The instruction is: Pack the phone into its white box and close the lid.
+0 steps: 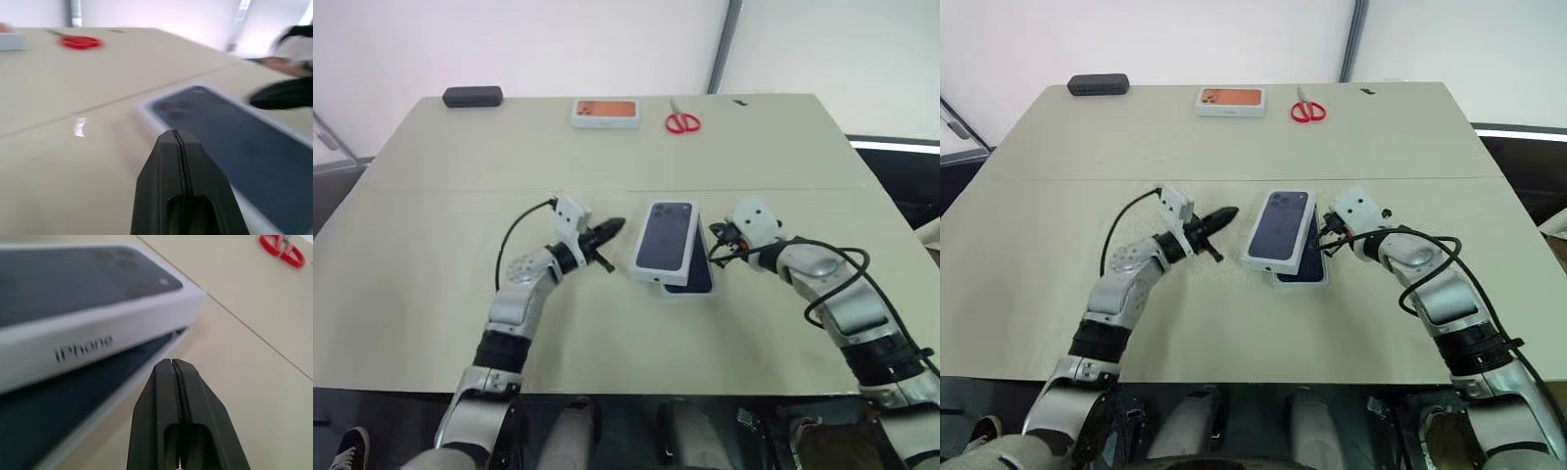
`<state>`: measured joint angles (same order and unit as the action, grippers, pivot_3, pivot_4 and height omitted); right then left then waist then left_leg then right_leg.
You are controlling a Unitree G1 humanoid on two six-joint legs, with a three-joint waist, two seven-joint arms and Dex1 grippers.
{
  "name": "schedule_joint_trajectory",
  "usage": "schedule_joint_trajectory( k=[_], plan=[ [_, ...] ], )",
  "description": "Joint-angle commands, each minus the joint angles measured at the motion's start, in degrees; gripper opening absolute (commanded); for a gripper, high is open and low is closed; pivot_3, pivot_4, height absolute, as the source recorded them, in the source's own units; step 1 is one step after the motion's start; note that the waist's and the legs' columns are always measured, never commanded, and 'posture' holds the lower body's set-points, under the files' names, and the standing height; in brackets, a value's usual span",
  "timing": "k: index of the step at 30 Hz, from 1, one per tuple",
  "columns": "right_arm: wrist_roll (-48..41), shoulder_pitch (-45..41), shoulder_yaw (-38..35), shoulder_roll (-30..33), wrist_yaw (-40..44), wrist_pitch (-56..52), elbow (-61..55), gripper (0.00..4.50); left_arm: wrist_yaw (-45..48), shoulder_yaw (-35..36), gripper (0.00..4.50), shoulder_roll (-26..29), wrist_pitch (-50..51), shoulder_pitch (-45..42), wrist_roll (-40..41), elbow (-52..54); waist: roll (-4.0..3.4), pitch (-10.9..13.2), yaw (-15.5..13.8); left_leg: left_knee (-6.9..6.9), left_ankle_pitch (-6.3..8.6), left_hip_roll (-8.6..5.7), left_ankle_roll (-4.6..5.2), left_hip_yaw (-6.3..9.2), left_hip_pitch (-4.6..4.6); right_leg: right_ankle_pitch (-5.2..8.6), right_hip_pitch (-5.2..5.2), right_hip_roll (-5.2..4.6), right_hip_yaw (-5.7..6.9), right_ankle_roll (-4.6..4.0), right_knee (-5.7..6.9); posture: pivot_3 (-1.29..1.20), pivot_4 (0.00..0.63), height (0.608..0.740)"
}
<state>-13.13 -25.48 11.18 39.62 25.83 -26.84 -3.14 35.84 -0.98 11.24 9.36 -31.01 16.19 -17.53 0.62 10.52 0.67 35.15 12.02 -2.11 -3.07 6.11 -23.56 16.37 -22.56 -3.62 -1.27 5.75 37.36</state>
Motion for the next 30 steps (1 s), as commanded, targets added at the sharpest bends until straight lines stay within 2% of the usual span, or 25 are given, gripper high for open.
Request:
schedule_joint_trajectory(
  k=[1,6,12,19,30],
  plan=[
    [2.65,-2.14,-0.95,-1.46,0.64,1.15,-0.11,0.04,-2.22,-1.15,0.0,-0.24,-2.4,-2.09,-3.88,-5.16,0.0,0.0,0.01,-0.01,0.0,-0.01,0.0,0.0,0.0,0.0,0.0,-0.02,0.0,0.0,-0.02,0.0,0.15,0.74],
    [6.67,-3.22,-0.09,-2.47,2.2,2.87,2.23,0.04,-1.35,-3.71,0.0,-2.2,-1.79,-4.97,-6.57,-12.48,0.08,0.05,-0.12,-0.03,0.0,-0.06,0.0,-0.02,0.0,0.0,0.02,-0.05,0.03,0.01,-0.05,0.0,0.15,0.74],
    [7.84,-2.43,-1.38,-3.18,3.63,2.88,1.69,0.04,1.43,-3.72,0.0,-5.28,-0.83,-6.62,-5.22,-14.28,0.08,0.05,0.03,-0.01,0.0,-0.06,-0.01,0.05,-0.01,-0.01,0.05,-0.05,0.1,0.01,-0.03,0.0,0.15,0.74],
    [9.42,-1.81,-2.2,-2.75,4.73,2.8,1.24,0.04,3.66,-4.9,0.0,-7.51,1.07,-6.29,-5.4,-11.48,0.08,0.05,0.04,-0.01,-0.01,-0.06,-0.01,0.05,0.0,-0.01,0.05,-0.04,0.11,0.01,-0.03,0.0,0.15,0.74],
    [11.29,1.61,-3.67,-1.46,7.0,2.01,-3.03,0.04,4.63,-6.75,0.0,-7.47,5.68,-4.52,-5.31,-2.89,0.08,0.05,0.09,0.0,-0.01,-0.05,-0.02,0.05,0.0,-0.01,0.05,-0.05,0.09,0.01,-0.01,0.0,0.15,0.74]
  ],
)
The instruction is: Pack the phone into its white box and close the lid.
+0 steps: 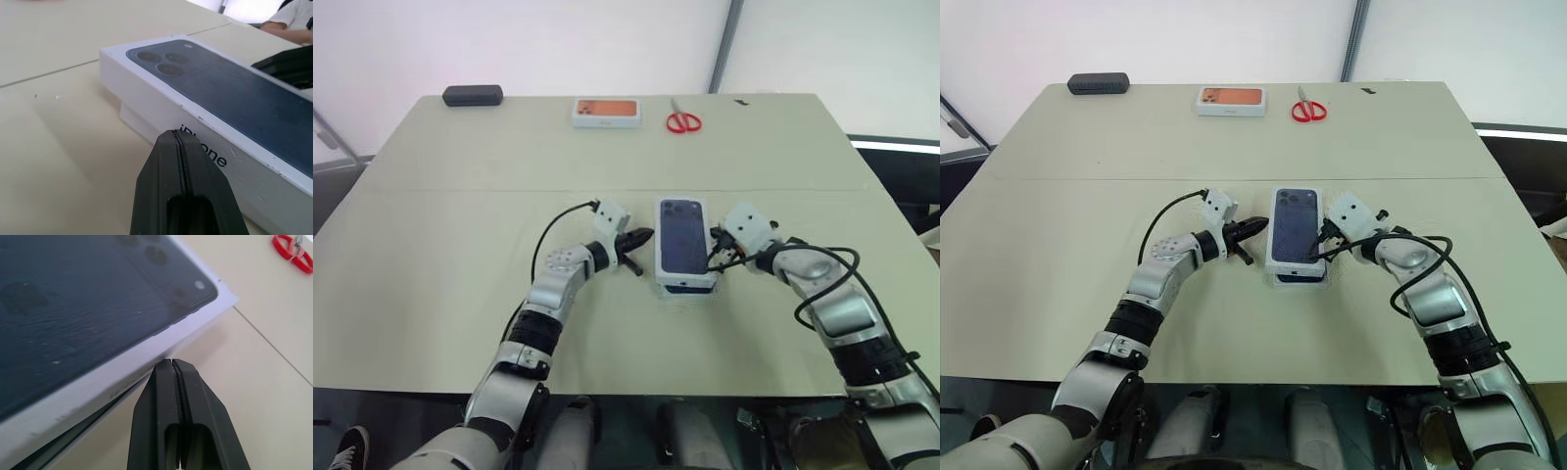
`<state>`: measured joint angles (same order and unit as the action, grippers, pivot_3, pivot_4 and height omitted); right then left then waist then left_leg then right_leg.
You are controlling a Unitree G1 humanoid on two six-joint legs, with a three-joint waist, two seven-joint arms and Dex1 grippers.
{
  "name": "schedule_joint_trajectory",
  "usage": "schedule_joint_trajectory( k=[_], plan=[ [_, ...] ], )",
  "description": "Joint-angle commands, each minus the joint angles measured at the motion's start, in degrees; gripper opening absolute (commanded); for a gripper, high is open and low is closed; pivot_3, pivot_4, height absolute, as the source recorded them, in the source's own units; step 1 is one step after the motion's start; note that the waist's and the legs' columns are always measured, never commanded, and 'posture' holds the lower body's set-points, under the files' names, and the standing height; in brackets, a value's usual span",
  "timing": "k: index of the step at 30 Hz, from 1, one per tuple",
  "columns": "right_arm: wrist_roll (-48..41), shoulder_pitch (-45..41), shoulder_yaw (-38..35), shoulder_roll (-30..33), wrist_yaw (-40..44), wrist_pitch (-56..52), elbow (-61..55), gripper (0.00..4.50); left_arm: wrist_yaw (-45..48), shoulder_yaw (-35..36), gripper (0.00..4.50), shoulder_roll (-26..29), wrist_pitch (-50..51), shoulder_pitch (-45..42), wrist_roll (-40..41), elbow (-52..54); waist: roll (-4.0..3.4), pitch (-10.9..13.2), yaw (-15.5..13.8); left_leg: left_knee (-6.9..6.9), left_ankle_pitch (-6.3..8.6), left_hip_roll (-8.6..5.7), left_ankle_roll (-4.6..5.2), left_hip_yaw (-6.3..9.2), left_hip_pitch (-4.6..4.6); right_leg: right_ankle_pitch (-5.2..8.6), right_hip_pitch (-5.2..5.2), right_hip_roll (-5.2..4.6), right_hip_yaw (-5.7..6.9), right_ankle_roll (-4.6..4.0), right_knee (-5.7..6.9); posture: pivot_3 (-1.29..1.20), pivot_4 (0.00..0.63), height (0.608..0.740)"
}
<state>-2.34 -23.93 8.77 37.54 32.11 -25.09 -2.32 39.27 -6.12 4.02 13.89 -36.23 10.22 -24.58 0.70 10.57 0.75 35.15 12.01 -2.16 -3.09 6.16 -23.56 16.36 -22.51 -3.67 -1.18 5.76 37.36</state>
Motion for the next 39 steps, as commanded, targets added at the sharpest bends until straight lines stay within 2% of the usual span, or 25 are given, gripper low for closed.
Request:
schedule_joint_trajectory(
  k=[1,6,19,28,39],
  plan=[
    [0.95,0.34,-1.24,0.88,0.85,0.38,-4.32,0.04,1.36,-2.02,0.0,-0.23,1.72,1.28,0.57,5.27,0.0,0.0,0.03,0.0,0.0,0.0,0.0,0.0,0.0,0.0,0.0,0.0,0.0,0.0,0.0,0.0,0.15,0.74],
    [1.54,0.61,-1.95,0.62,1.15,-0.29,-5.19,0.04,2.1,-4.2,0.0,0.71,3.52,3.74,-0.3,8.42,0.0,0.0,0.03,0.0,0.0,0.01,0.0,0.0,0.02,0.0,0.0,0.0,-0.01,0.0,0.02,0.0,0.15,0.74],
    [2.48,2.64,-1.63,1.2,3.11,-1.48,-8.95,0.04,1.71,-3.77,0.0,1.76,4.57,4.68,0.62,10.82,0.0,0.0,0.05,0.0,0.0,0.01,0.0,0.01,0.04,0.0,0.02,0.0,-0.01,0.0,0.02,0.0,0.15,0.74],
    [2.65,0.74,-2.47,-0.16,3.23,-2.33,-6.45,0.04,0.3,-2.46,0.0,-0.1,7.05,4.36,2.62,12.71,0.0,0.0,0.02,0.02,0.0,0.01,0.0,0.0,0.04,0.0,0.02,0.0,-0.02,0.0,0.03,0.0,0.15,0.74],
    [2.36,2.42,-2.26,2.31,8.51,-1.45,-7.65,0.04,0.71,-3.59,0.0,0.76,9.72,6.36,2.81,17.42,0.0,0.0,-0.02,0.03,0.0,0.01,-0.01,-0.01,0.04,0.0,0.04,-0.01,-0.02,0.0,0.04,0.0,0.15,0.74]
  ],
)
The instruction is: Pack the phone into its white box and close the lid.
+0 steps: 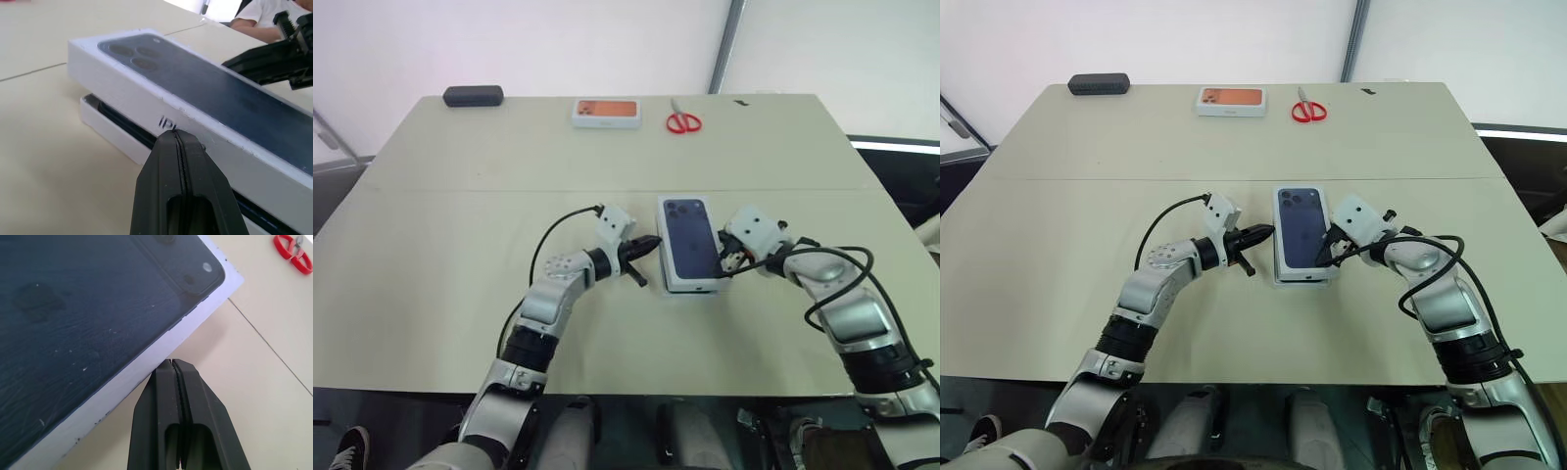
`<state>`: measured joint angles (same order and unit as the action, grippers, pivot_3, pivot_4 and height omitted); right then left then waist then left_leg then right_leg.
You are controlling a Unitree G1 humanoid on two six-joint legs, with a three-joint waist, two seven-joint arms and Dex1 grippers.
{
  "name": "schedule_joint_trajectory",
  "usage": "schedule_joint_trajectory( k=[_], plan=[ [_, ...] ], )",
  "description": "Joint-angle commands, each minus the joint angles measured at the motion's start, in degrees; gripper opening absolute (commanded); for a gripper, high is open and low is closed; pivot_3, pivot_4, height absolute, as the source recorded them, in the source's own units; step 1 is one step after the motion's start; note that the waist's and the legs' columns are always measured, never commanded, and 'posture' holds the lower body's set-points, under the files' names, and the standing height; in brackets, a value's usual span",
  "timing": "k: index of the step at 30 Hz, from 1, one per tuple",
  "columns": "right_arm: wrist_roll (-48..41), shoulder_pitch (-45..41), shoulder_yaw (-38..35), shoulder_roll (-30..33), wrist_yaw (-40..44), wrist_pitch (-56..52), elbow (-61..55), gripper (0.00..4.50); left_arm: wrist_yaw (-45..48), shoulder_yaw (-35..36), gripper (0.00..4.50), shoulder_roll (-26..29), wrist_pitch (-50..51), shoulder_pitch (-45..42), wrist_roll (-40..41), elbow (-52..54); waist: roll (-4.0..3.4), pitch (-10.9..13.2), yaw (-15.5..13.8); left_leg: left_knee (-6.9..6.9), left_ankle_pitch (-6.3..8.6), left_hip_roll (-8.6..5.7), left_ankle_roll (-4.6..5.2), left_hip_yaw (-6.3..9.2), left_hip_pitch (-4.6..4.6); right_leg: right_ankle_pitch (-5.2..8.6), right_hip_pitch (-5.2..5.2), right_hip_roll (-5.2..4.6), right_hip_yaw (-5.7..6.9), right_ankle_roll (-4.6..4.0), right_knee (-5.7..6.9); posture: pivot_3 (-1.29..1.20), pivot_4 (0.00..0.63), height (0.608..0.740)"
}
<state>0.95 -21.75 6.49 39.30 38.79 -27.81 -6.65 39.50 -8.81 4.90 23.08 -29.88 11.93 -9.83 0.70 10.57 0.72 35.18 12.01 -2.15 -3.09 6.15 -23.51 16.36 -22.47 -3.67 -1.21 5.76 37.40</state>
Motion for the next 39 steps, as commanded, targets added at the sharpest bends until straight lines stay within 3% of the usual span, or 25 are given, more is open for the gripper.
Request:
schedule_joint_trajectory(
  k=[1,23,35,39],
  plan=[
    [-1.2,0.46,0.06,0.53,2.32,0.54,-4.01,0.04,0.35,-0.46,0.0,-0.21,1.36,0.1,1.67,3.19,0.0,0.0,0.05,0.0,0.0,0.0,0.0,0.0,0.0,0.0,0.0,0.01,0.01,0.0,0.01,0.0,0.15,0.74],
    [1.49,1.09,1.6,-0.18,2.39,-0.01,-5.0,0.04,-1.16,-0.64,0.0,2.23,2.12,3.15,1.08,4.59,0.0,0.0,0.12,0.03,0.0,0.01,0.0,0.0,0.03,0.0,0.0,0.01,-0.01,0.0,0.04,0.0,0.15,0.74],
    [2.47,-4.64,-2.99,-0.52,-3.31,2.03,1.32,0.04,-5.5,2.66,0.0,2.11,-2.78,-1.95,0.43,0.08,0.0,0.0,-0.04,0.04,0.0,0.0,-0.01,-0.02,0.02,0.0,0.0,0.0,-0.02,0.0,0.06,0.0,0.15,0.74],
    [-2.09,-7.48,-5.8,-3.79,-3.39,-1.75,1.56,0.04,-6.99,2.69,0.0,0.43,-2.0,-6.6,1.35,0.49,0.01,0.01,-0.02,0.05,0.0,0.0,-0.01,-0.02,0.02,0.0,0.01,0.0,-0.01,0.0,0.06,0.0,0.15,0.74]
  ],
)
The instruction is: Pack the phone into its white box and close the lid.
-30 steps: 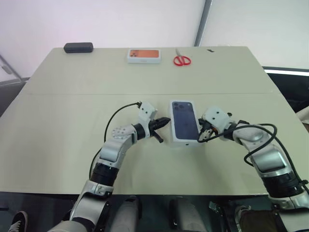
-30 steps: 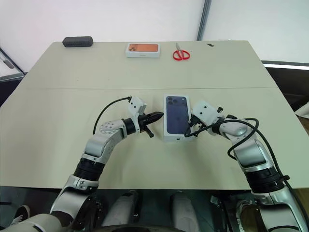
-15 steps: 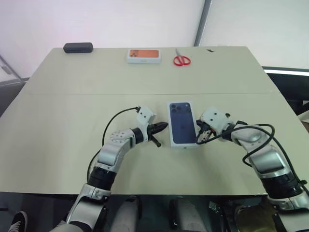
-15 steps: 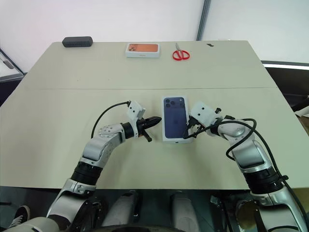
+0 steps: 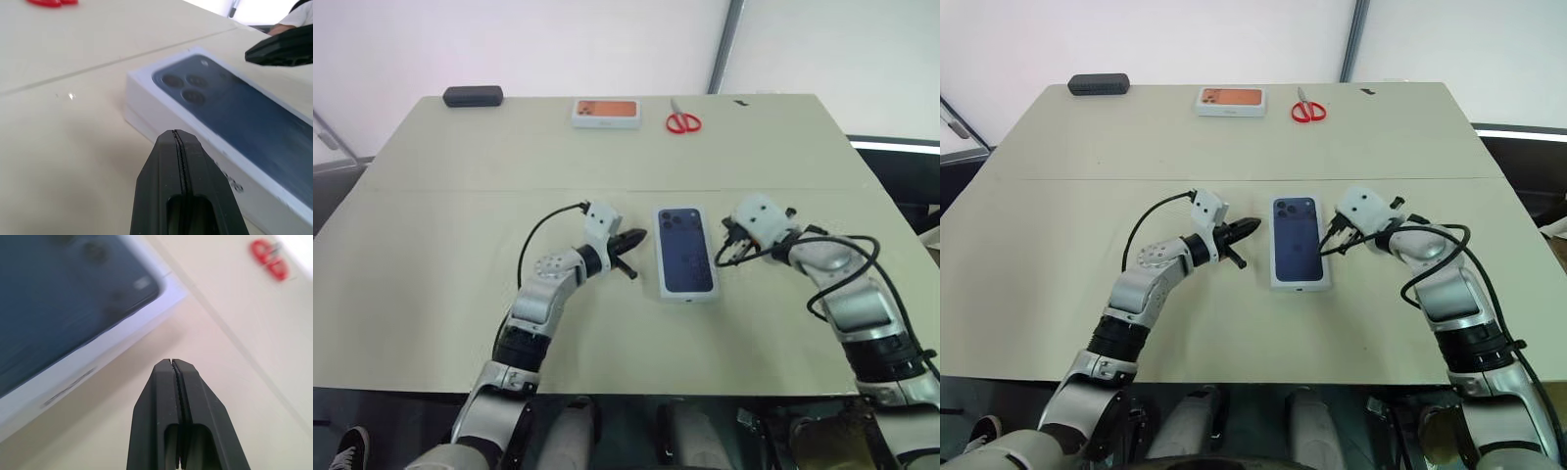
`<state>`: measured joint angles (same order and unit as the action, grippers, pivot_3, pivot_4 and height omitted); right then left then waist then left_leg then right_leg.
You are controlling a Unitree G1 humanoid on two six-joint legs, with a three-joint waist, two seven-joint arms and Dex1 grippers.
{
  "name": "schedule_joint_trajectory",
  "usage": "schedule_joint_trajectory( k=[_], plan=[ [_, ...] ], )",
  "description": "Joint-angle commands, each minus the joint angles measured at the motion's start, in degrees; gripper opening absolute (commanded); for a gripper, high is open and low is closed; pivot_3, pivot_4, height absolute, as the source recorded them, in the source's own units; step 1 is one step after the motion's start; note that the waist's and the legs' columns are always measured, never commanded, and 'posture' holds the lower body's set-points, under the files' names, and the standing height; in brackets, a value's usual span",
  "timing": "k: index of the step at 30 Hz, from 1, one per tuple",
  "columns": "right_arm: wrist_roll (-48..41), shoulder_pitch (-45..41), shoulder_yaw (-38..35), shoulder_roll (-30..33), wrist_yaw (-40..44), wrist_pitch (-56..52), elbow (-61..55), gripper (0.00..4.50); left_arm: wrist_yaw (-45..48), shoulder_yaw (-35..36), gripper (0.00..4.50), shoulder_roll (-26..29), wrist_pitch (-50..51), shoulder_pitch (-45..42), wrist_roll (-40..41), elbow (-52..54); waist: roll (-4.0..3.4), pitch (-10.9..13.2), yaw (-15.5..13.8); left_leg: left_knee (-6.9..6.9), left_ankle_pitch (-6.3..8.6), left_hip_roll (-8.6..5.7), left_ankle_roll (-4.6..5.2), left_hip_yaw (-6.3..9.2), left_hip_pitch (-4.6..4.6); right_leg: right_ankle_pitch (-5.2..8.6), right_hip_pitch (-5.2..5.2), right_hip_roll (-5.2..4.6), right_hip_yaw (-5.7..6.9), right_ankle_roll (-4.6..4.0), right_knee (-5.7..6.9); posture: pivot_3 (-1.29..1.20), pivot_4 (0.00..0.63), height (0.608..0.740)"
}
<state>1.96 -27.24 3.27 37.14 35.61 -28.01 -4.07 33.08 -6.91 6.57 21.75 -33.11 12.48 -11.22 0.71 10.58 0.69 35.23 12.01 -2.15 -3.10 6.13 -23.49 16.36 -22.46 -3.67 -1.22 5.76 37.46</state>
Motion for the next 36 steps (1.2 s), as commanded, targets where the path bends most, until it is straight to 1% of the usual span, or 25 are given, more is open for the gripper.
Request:
schedule_joint_trajectory(
  k=[1,3,7,9,11,13,16,25,29,36],
  plan=[
    [-2.89,-2.08,-2.08,-1.77,0.03,-1.06,-1.21,0.04,-0.48,0.49,0.0,-1.64,-0.96,-4.02,0.83,1.64,0.0,0.0,0.0,0.0,0.0,0.0,0.0,0.0,0.0,0.0,0.0,0.0,0.0,0.0,0.0,0.0,0.15,0.74],
    [-2.31,-2.03,-1.06,-2.11,0.08,-0.26,-1.32,0.04,-0.73,0.59,0.0,-2.68,-1.05,-4.84,1.16,0.41,-0.01,-0.01,-0.03,0.01,0.0,-0.01,0.0,-0.01,0.0,0.0,0.02,-0.01,0.0,0.0,0.0,0.0,0.15,0.74],
    [-0.51,-2.19,2.49,-3.32,-0.17,0.77,-0.46,0.04,-0.71,-3.13,0.0,-2.97,-4.56,-5.78,-3.4,-4.96,-0.01,-0.01,0.22,0.01,0.0,-0.02,-0.01,-0.03,0.01,0.0,0.0,-0.01,0.0,0.01,0.02,0.0,0.15,0.74],
    [3.39,-1.5,6.25,-1.83,0.05,4.02,0.18,0.04,-0.57,-4.84,0.0,-2.68,-6.85,-5.87,-5.53,-6.4,-0.01,-0.01,0.25,0.02,-0.01,-0.02,-0.02,-0.04,0.03,0.0,-0.03,0.01,-0.01,0.01,0.1,0.0,0.15,0.74],
    [6.35,-0.44,9.18,-0.75,0.26,5.9,1.14,0.04,-0.01,-5.2,0.0,-3.0,-7.05,-5.93,-5.54,-6.98,-0.01,-0.01,0.2,0.01,-0.01,-0.02,-0.02,-0.04,0.03,0.0,-0.05,0.01,-0.01,0.0,0.11,0.0,0.15,0.74],
    [5.61,0.43,8.97,-1.67,0.38,4.29,1.18,0.04,-0.3,-6.64,0.0,-2.61,-6.71,-6.13,-7.57,-9.08,0.0,-0.02,0.22,0.01,-0.01,-0.02,-0.02,-0.05,0.04,0.0,-0.02,0.0,-0.03,0.01,0.11,0.0,0.15,0.74],
    [6.36,1.16,9.21,-1.77,0.54,4.29,0.83,0.04,-0.26,-8.23,0.0,-1.89,-9.24,-5.79,-10.18,-10.89,0.0,-0.07,0.16,0.02,-0.01,-0.02,-0.02,-0.04,0.12,0.0,0.07,0.01,-0.02,0.01,0.11,0.0,0.15,0.74],
    [7.65,0.8,9.23,-2.18,0.59,4.67,1.93,0.04,0.08,-7.72,0.0,-1.65,-9.18,-4.19,-10.76,-10.38,-0.01,-0.1,0.16,0.02,-0.01,-0.02,-0.02,-0.03,0.17,0.0,0.14,0.01,-0.02,0.01,0.11,0.0,0.15,0.74],
    [8.58,-1.14,9.45,-3.74,-0.79,4.57,4.73,0.04,-0.95,-6.45,0.0,-2.32,-8.51,-5.49,-10.34,-11.92,-0.01,-0.18,0.27,0.03,-0.01,-0.01,-0.02,-0.03,0.21,0.0,0.16,0.01,-0.03,0.01,0.11,0.0,0.15,0.74],
    [9.62,-1.83,10.34,-5.23,-0.4,4.1,5.57,0.04,-1.99,-6.67,0.0,-3.01,-9.42,-6.6,-11.03,-13.91,0.01,-0.31,0.27,0.04,-0.01,-0.01,-0.02,-0.03,0.23,0.0,0.2,0.02,-0.02,0.0,0.11,0.0,0.15,0.74]
  ],
)
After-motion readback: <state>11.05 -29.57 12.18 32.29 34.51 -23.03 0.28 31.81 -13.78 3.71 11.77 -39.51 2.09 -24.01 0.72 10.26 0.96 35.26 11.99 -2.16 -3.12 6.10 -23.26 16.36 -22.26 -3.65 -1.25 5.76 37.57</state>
